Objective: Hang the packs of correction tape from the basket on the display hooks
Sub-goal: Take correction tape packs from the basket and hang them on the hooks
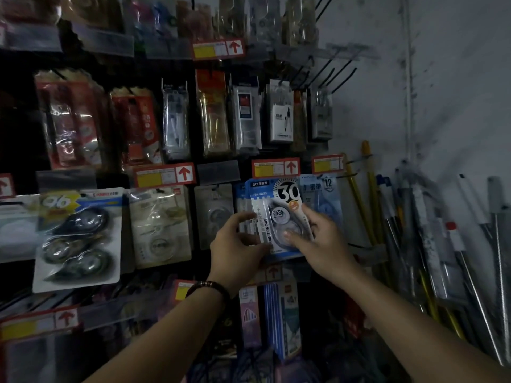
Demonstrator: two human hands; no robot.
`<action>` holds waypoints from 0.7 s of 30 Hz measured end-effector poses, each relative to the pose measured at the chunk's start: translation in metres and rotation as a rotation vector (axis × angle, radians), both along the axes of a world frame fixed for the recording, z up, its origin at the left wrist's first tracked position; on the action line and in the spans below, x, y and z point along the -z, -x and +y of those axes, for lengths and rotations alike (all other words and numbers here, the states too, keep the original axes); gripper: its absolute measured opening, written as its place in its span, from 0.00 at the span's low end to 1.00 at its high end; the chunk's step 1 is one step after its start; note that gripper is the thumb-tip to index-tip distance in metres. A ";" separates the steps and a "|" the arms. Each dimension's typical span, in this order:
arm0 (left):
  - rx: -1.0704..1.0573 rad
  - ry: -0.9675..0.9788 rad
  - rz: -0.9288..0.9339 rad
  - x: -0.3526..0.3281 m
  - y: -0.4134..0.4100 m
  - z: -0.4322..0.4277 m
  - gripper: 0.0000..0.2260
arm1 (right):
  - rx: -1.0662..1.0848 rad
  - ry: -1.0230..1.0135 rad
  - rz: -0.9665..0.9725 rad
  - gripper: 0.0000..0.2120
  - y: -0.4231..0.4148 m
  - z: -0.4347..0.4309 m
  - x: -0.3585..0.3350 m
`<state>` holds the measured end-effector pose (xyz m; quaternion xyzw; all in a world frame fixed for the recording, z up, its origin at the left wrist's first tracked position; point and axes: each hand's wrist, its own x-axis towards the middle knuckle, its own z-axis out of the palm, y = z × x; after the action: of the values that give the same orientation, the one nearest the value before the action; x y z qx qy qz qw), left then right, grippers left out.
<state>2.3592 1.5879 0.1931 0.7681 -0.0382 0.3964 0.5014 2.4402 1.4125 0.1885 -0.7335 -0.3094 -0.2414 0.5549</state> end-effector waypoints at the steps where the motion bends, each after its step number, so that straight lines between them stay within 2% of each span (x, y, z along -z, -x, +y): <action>1: 0.007 0.004 -0.001 -0.001 0.001 0.000 0.29 | -0.006 -0.009 0.001 0.49 -0.001 0.000 -0.001; 10: 0.056 0.070 0.013 -0.014 0.003 -0.001 0.30 | -0.010 -0.051 0.050 0.48 0.007 0.000 -0.018; 12: 0.028 0.036 0.010 -0.014 0.005 -0.002 0.31 | -0.003 -0.069 0.062 0.41 0.012 0.002 -0.017; 15: -0.016 -0.042 0.010 -0.014 0.007 -0.002 0.31 | -0.012 -0.047 0.081 0.18 0.009 0.002 -0.011; 16: -0.014 -0.048 0.016 -0.014 0.008 -0.002 0.31 | -0.015 -0.049 0.087 0.17 0.011 0.001 -0.010; 21: -0.065 -0.096 0.041 -0.016 0.007 0.002 0.30 | 0.067 0.026 0.056 0.24 0.012 0.003 -0.016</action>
<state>2.3523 1.5903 0.2096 0.8001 -0.0220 0.3942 0.4515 2.4279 1.4153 0.2050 -0.7572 -0.2721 -0.2352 0.5452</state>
